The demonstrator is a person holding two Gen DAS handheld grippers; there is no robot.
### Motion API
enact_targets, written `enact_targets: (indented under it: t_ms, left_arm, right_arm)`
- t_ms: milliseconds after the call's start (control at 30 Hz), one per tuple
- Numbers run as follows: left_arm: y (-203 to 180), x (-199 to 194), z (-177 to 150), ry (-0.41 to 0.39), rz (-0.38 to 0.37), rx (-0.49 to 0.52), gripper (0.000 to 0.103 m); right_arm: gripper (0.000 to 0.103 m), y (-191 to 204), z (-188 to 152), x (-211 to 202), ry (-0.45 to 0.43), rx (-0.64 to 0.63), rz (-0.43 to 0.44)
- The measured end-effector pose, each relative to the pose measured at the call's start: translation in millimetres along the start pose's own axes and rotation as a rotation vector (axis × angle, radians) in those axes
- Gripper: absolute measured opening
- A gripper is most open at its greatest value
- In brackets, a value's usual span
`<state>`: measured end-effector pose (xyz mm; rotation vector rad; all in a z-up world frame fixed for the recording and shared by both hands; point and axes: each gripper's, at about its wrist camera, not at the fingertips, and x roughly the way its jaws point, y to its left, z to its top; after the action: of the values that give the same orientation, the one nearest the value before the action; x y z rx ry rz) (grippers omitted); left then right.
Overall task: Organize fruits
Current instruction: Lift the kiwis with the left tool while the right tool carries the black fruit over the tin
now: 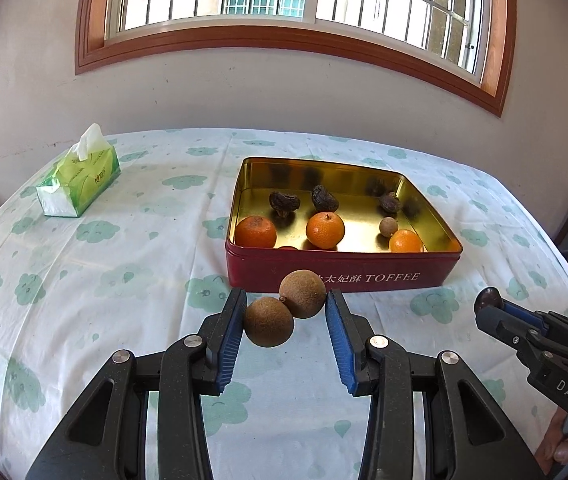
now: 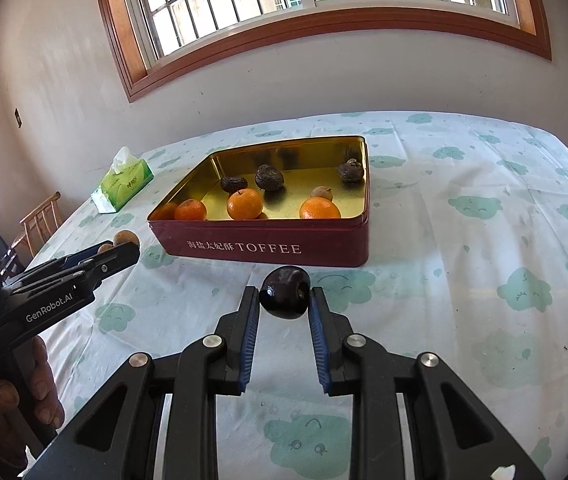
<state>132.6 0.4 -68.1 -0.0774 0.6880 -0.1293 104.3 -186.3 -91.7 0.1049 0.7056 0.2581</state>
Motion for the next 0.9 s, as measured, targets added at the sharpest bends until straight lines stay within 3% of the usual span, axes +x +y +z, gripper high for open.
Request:
enact_targets:
  t_ms: [400,900]
  left_arm:
    - [-2,-25,9,-0.056,0.032,0.023,0.042]
    - [-8,-28,29,-0.086,0.034,0.044,0.042]
  right_arm:
    - [0.024,13,10,-21,-0.051,-0.028,-0.005]
    - [0.024,23,33,-28,-0.097,-0.056,-0.01]
